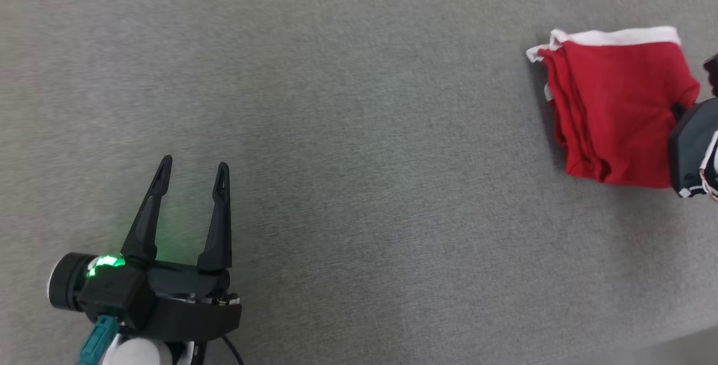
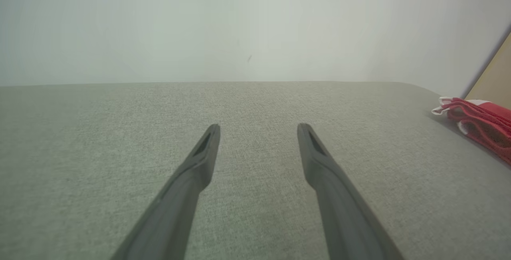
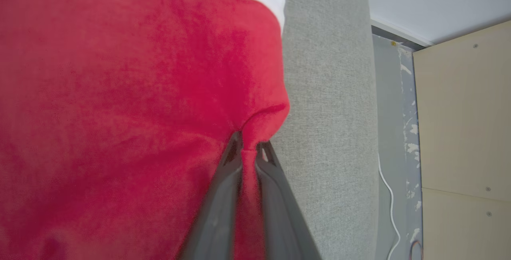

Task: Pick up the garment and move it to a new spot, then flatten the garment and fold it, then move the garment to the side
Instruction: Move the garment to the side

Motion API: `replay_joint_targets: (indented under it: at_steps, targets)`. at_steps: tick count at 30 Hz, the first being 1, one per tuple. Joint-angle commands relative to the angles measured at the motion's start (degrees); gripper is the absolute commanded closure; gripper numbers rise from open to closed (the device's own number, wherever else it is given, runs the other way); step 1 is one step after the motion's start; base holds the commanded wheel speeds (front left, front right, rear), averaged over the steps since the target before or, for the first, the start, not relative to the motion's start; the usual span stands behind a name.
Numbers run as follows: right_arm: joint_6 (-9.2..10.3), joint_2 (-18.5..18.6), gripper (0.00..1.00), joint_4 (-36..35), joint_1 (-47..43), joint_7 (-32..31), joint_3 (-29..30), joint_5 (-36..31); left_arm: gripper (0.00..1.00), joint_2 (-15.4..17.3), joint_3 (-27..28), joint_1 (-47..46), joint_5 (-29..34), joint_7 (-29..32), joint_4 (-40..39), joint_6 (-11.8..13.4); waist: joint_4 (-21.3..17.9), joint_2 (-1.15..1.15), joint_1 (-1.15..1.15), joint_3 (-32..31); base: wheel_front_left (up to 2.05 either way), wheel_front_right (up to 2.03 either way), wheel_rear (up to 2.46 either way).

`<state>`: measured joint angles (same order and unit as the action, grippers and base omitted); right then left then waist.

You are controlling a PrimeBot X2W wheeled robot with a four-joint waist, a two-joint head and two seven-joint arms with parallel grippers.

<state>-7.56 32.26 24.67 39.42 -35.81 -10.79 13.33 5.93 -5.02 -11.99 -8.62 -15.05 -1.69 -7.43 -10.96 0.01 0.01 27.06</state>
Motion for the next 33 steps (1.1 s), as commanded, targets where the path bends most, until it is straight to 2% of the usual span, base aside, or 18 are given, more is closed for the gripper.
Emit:
replay_joint_targets:
  at_steps: [1,8,16,22,33]
  targets:
    - [0.13,0.47,1.00,0.48,0.76,1.45,0.30,-0.61,0.00,0.72,-0.06,-0.93,0.75,-0.18,-0.50,-0.06,-4.26,-0.01,-0.01,4.20,0.00,0.00,0.00]
    - [0.13,2.62,1.00,3.03,3.01,11.99,1.74,-4.32,0.00,3.75,-1.11,-1.77,0.63,-0.18,-1.09,0.00,-6.94,-0.01,-0.01,6.67,0.00,0.00,0.00]
    - [0.13,3.86,1.00,6.40,5.65,22.93,1.63,-8.01,0.00,5.16,-2.80,-1.79,1.05,0.03,-1.75,-0.04,-7.74,-0.01,-0.01,8.78,0.00,0.00,0.00]
    - [0.13,3.63,1.00,10.28,7.83,28.39,1.65,-10.35,0.00,5.88,-3.26,-1.52,0.67,0.16,-1.52,-0.13,-7.89,-0.01,-0.01,9.44,0.00,0.00,0.00]
    - [0.13,1.86,1.00,13.26,9.53,32.48,3.07,-14.75,0.00,5.56,-4.00,-1.05,0.29,0.16,-0.64,-0.17,-8.00,-0.01,-0.01,8.57,0.00,0.00,0.00]
